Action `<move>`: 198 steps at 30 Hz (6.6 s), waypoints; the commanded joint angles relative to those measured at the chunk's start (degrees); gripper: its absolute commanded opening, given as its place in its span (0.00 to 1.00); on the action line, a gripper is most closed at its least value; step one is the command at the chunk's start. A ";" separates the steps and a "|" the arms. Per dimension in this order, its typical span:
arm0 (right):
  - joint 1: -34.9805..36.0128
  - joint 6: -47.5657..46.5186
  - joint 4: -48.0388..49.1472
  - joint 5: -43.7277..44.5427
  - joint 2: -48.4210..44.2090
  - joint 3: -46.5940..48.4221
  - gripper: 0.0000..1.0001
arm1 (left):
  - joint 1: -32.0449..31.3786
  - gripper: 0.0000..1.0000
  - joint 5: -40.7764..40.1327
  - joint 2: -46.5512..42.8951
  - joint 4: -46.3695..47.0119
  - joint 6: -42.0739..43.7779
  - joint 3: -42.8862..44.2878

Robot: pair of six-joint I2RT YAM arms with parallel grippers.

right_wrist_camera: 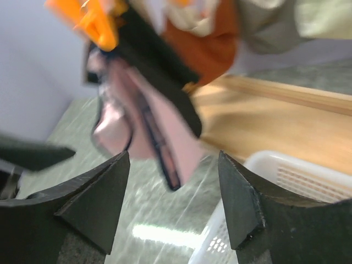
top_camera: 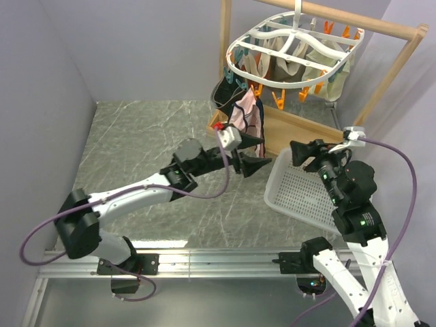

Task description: Clip the underwear to the hanger

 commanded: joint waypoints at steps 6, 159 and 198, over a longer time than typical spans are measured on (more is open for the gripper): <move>-5.71 4.42 2.46 6.98 5.27 7.80 0.69 | -4.66 0.64 -15.81 14.44 14.74 -0.44 15.58; -18.64 -10.79 15.20 -37.23 29.20 23.91 0.00 | 6.14 0.50 2.81 32.91 -72.34 98.97 51.98; -18.64 -10.27 16.70 -37.23 29.46 23.21 0.00 | 5.00 0.00 0.17 41.78 -85.00 91.07 69.82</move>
